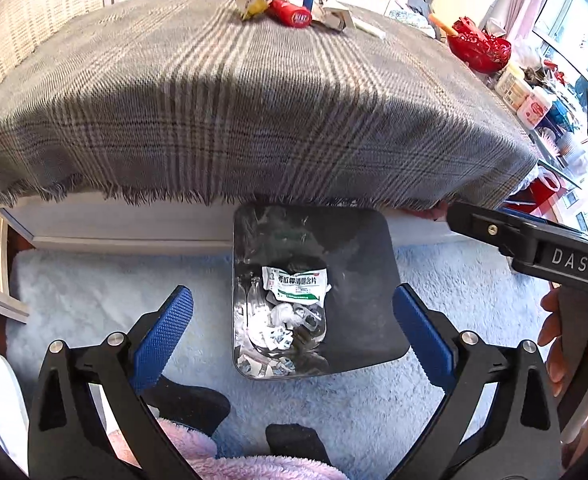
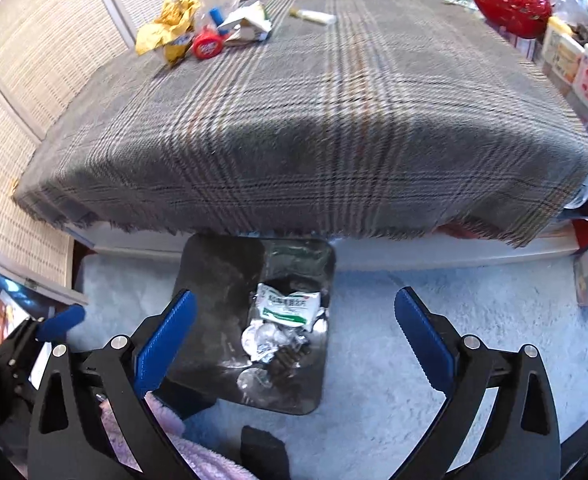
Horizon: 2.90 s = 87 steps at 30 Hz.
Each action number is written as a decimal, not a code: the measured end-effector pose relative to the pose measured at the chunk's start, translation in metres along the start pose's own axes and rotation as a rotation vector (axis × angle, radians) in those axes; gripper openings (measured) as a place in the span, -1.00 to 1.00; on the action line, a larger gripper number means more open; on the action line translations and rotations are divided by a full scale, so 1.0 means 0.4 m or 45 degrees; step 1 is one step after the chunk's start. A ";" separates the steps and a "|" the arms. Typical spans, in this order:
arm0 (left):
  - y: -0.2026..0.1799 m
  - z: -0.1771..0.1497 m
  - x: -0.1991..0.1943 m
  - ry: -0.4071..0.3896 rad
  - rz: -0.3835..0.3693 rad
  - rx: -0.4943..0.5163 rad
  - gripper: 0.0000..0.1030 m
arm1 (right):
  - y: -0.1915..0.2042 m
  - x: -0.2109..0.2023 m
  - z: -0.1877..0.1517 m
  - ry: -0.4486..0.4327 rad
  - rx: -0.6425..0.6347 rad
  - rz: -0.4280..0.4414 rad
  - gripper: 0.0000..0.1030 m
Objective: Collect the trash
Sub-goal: 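Move both tools back to the trash pile on the table, then grasp the yellow crumpled paper with the left tool while the right tool grasps a clear bag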
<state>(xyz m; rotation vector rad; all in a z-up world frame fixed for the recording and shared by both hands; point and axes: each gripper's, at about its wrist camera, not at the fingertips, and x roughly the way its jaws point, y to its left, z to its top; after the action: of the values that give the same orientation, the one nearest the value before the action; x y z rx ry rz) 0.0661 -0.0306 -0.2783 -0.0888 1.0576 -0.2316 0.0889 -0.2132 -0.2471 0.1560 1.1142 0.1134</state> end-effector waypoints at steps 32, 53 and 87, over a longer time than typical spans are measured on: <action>0.062 0.328 -0.066 -0.220 0.046 0.056 0.84 | 0.004 -0.095 0.285 -0.267 -0.039 0.041 0.93; 0.107 0.630 0.057 -0.288 0.107 0.129 0.74 | 0.136 0.010 0.581 -0.395 -0.185 0.184 0.63; 0.078 0.686 0.139 -0.208 0.016 0.270 -1.00 | 0.199 0.057 0.624 -0.349 -0.277 0.179 -0.68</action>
<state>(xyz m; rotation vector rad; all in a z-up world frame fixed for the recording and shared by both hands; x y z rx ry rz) 0.3356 -0.0236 -0.1969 0.0884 0.8660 -0.3186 0.3225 -0.1480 -0.1448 0.0527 0.8108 0.3277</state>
